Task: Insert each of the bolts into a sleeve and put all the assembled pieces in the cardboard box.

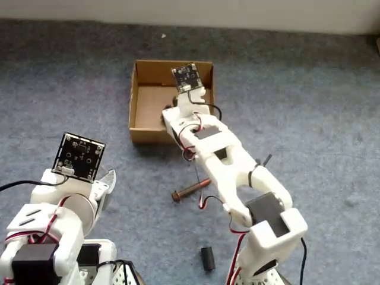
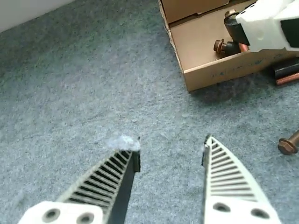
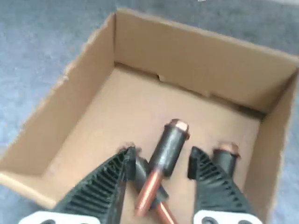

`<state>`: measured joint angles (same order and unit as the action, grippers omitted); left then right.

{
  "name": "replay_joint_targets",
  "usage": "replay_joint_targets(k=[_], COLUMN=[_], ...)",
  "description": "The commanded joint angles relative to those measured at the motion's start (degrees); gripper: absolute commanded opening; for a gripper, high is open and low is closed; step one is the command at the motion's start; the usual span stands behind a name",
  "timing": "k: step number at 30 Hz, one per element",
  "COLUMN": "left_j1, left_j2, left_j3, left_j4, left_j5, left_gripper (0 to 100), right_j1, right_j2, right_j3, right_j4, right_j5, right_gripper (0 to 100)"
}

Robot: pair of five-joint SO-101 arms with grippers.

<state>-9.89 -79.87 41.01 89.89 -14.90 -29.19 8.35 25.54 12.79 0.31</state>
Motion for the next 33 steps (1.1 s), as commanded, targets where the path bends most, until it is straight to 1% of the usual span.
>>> replay_joint_targets(k=[1,5,8,9,11,13,15,17,21,24,29,33], left_j1=[-0.4,-0.4,-0.3,-0.3,-0.3,-0.3,-0.4,-0.3,-0.2,-0.2,-0.2,-0.4], left_j2=[0.0,0.0,0.0,0.0,0.0,0.0,0.0,0.0,0.0,0.0,0.0,0.0], left_j3=[-0.2,1.0,2.9,3.1,3.3,3.2,3.1,3.2,3.4,3.4,3.4,3.4], left_j4=[0.4,0.0,0.0,0.0,0.0,0.0,0.0,0.0,0.0,0.0,0.0,0.2], left_j5=[-0.3,-0.3,-0.3,-0.3,-0.3,-0.3,-0.3,-0.3,-0.3,-0.3,-0.3,-0.3], left_gripper=[23,23,23,23,23,23,23,23,23,23,23,23], right_j1=[1.6,2.8,3.9,4.1,4.1,3.8,2.6,1.2,-0.7,-0.6,-0.5,-0.5], right_j2=[-9.7,-19.3,-24.1,-24.7,-24.8,-24.8,-24.8,-24.7,-23.8,-18.2,-7.5,-2.8], right_j3=[-2.2,-2.2,-2.0,-1.8,-0.6,1.8,4.0,6.5,10.7,10.5,1.5,-3.9], right_j4=[13.2,30.9,39.6,41.9,45.1,45.3,44.6,42.2,37.6,37.1,37.1,37.1], right_j5=[-0.3,-0.3,0.0,1.4,6.7,11.3,14.1,16.5,24.0,24.4,24.5,24.5], right_gripper=[19.1,19.1,19.1,19.1,19.1,19.1,19.1,19.1,19.1,19.1,19.1,19.1])
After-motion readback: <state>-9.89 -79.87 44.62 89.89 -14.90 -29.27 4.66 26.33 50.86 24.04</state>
